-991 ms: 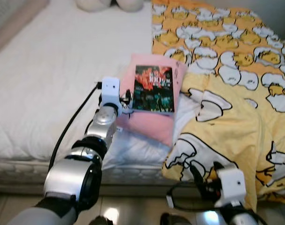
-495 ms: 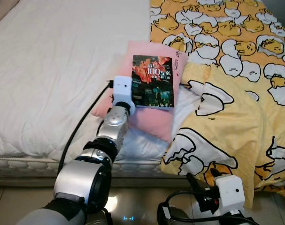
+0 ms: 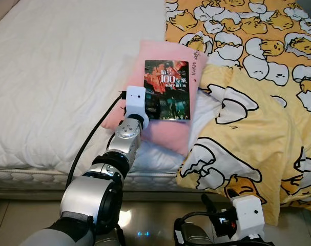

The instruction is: Clean up the room

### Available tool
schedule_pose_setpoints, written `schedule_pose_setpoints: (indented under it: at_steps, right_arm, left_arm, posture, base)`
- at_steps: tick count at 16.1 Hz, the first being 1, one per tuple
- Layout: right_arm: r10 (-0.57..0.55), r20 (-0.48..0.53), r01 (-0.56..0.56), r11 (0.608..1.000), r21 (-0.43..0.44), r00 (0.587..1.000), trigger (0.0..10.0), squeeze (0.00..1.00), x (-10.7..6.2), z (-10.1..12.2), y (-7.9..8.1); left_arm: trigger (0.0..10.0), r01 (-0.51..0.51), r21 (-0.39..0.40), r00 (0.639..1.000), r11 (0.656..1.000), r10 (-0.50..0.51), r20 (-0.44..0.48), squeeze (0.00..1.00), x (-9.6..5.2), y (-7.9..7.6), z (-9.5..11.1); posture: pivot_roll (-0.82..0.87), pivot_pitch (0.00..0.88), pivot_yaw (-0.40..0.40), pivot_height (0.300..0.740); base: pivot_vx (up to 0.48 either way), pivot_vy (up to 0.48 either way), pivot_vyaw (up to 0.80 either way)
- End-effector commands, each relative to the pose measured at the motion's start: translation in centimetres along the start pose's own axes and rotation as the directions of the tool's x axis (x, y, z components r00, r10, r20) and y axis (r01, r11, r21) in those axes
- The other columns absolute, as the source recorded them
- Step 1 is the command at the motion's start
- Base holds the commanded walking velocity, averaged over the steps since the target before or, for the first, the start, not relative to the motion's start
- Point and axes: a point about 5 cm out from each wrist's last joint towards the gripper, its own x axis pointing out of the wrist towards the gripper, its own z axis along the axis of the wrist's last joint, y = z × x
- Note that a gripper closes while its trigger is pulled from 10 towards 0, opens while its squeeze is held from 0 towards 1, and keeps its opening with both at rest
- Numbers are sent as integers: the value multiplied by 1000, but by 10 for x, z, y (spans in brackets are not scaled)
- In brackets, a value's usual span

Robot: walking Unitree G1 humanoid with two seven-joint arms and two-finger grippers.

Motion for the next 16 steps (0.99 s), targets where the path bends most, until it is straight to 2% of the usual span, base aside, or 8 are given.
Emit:
schedule_pose_setpoints:
  at_steps: [1,2,3,5,8,9,12,16]
  right_arm:
    - [-13,-11,13,1000,1,1000,10000,0,-2,-1,-1]
    - [-12,-12,12,1000,1,1000,10000,0,-2,-1,0]
    - [-11,-14,11,1000,2,1000,10000,0,-2,-1,0]
    - [-8,-18,8,1000,4,1000,10000,0,0,-2,0]
    - [-7,-16,7,1000,5,1000,10000,0,2,-2,1]
    - [-1,-18,1,1000,7,1000,10000,0,3,-3,3]
    - [2,-20,-2,1000,9,1000,10000,0,5,-4,3]
    - [0,-12,0,1000,6,1000,10000,0,10,-3,1]
  left_arm:
    - [7451,37,1,990,999,-36,-133,0,-7,-7,-28]
    - [2549,59,21,988,998,-55,-142,0,-7,-9,-29]
    - [0,95,90,985,991,-81,-153,0,-8,-12,-31]
    - [0,160,289,984,944,-128,-127,0,-8,-22,-28]
    - [0,190,302,979,934,-156,-135,0,-9,-25,-29]
    - [0,200,147,957,969,-161,-243,0,-14,-25,-47]
    - [0,135,-111,936,985,-163,-312,0,-18,-23,-60]
    - [0,186,-179,940,966,-228,-255,0,-15,-29,-50]
  posture:
    - [-261,239,-27,740]
    - [-259,239,-28,740]
    - [-258,240,-27,740]
    - [-249,239,-25,740]
    - [-241,240,-25,740]
    - [-233,241,-23,740]
    - [-231,236,-21,740]
    - [-233,221,-21,740]
  base:
    - [0,0,0]
    - [0,0,0]
    - [0,0,0]
    - [0,0,0]
    - [0,0,0]
    - [0,0,0]
    - [0,0,0]
    - [0,0,0]
